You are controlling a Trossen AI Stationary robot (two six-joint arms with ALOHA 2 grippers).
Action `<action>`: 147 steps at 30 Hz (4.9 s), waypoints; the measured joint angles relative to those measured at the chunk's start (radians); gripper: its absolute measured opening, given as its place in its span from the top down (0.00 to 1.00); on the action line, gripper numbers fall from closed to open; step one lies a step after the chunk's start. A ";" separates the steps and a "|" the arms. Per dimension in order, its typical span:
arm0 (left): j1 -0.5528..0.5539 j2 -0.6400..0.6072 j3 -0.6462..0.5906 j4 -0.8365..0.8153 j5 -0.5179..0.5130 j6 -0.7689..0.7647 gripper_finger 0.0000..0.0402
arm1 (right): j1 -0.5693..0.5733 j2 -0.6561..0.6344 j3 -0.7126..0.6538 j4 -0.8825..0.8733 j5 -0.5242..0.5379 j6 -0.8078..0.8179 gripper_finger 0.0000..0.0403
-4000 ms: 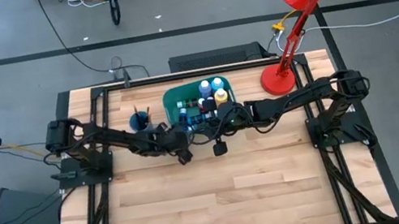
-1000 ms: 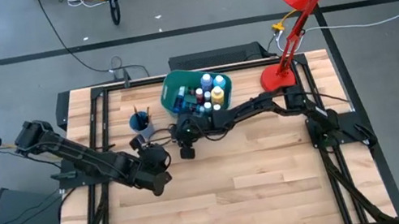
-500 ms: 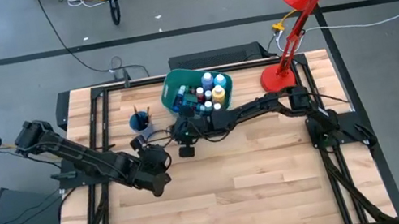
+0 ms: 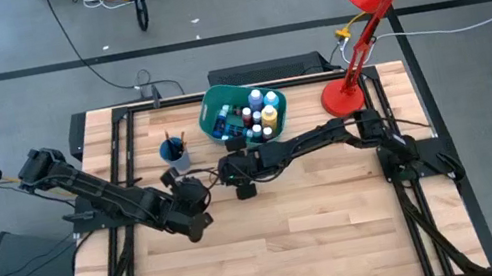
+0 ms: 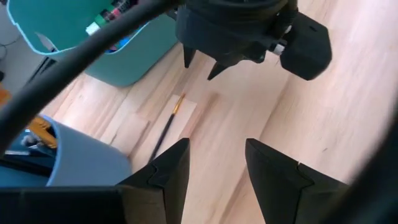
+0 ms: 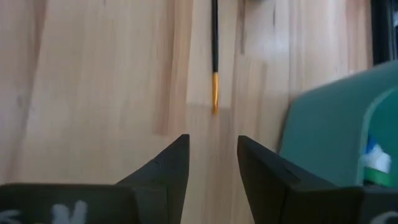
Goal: Pick & Place Paint Supplies
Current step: Put the gold paint brush into the blue cup
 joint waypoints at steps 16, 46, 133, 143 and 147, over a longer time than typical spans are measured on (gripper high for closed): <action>0.082 0.011 0.001 0.162 0.056 0.061 0.59 | 0.108 -0.275 -0.038 -0.564 0.089 0.295 0.68; 0.671 0.375 0.056 0.236 0.557 0.799 0.59 | 0.097 -0.855 -0.631 -0.138 0.042 0.412 0.68; 0.756 0.375 0.001 0.389 0.713 0.929 0.51 | 0.099 -0.854 -0.630 -0.099 0.023 0.455 0.68; 0.773 0.375 0.001 0.355 0.789 0.916 0.47 | 0.099 -0.854 -0.630 -0.085 0.016 0.453 0.68; 0.754 0.375 0.001 0.354 0.780 0.911 0.50 | 0.099 -0.854 -0.630 -0.085 0.016 0.442 0.68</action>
